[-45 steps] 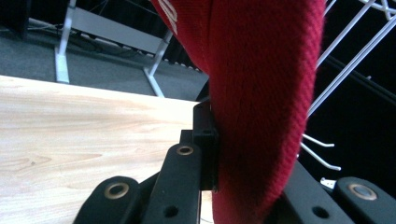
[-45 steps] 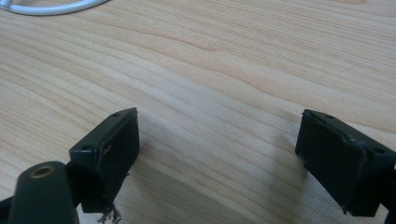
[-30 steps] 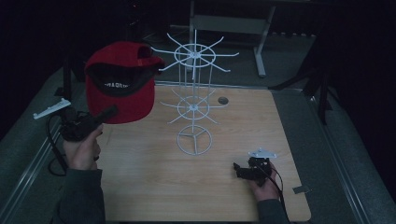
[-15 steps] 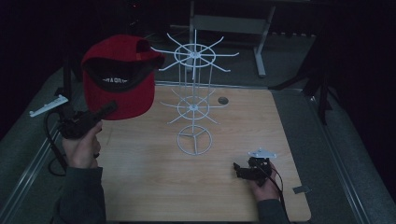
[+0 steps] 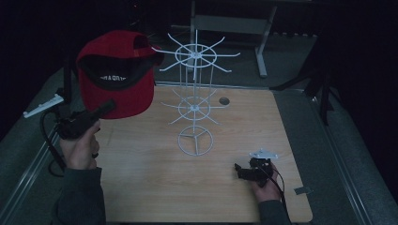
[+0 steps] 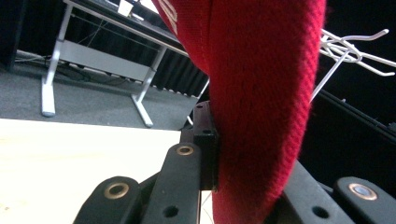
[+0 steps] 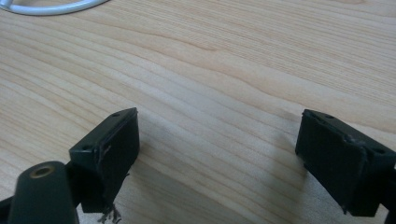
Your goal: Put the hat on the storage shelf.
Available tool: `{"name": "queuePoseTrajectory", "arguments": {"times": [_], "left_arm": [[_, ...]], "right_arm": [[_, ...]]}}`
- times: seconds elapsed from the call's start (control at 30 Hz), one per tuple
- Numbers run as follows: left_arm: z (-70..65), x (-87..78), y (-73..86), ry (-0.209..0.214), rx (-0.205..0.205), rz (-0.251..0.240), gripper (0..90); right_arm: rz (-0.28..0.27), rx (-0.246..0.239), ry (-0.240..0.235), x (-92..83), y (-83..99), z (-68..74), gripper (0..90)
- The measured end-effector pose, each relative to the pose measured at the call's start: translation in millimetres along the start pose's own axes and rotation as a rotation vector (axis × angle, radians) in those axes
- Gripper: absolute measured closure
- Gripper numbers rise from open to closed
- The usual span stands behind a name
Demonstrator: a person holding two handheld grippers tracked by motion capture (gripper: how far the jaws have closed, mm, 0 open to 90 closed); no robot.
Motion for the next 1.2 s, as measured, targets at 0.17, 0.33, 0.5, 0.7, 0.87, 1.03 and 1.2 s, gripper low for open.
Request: {"name": "queuePoseTrajectory", "arguments": {"times": [0.17, 0.33, 0.5, 0.7, 0.87, 1.03, 1.2], "left_arm": [[-1.1, -0.3, -0.9, -0.001, 0.005, -0.003, 85.2], [-1.0, -1.1, -2.1, -0.005, -0.002, -0.012, 85.2], [-2.3, -0.7, -2.6, -0.005, -0.001, -0.014, 85.2], [-4.3, 0.2, -3.8, -0.004, -0.003, -0.015, 85.2], [-4.8, 1.2, -5.3, -0.004, -0.006, -0.019, 85.2], [-5.9, 1.7, -7.2, -0.002, -0.013, -0.025, 85.2], [-8.9, 0.4, -9.3, 0.004, -0.005, -0.032, 85.2]], "right_arm": [[0.000, 0.000, 0.000, 0.0, 0.0, 0.0, 13.4], [0.000, 0.000, 0.000, 0.0, 0.0, 0.0, 13.4], [0.000, 0.000, 0.000, 0.0, 0.0, 0.0, 13.4], [0.000, 0.000, 0.000, 0.0, 0.0, 0.0, 13.4], [0.000, -0.001, 0.000, 0.0, 0.0, 0.0, 13.4], [0.000, 0.000, 0.000, 0.0, 0.0, 0.0, 13.4], [0.000, -0.001, 0.000, 0.0, 0.0, 0.0, 13.4]]}}
Point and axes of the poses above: each handheld gripper's, and its own axes: x roughly forward along the jaws, y roughly out of its underside, z roughly to its left, the point moved 7 cm from there along x, roughly forward along the jaws, and after that the axes turned 14 degrees about -y, right-handed, at the moved point
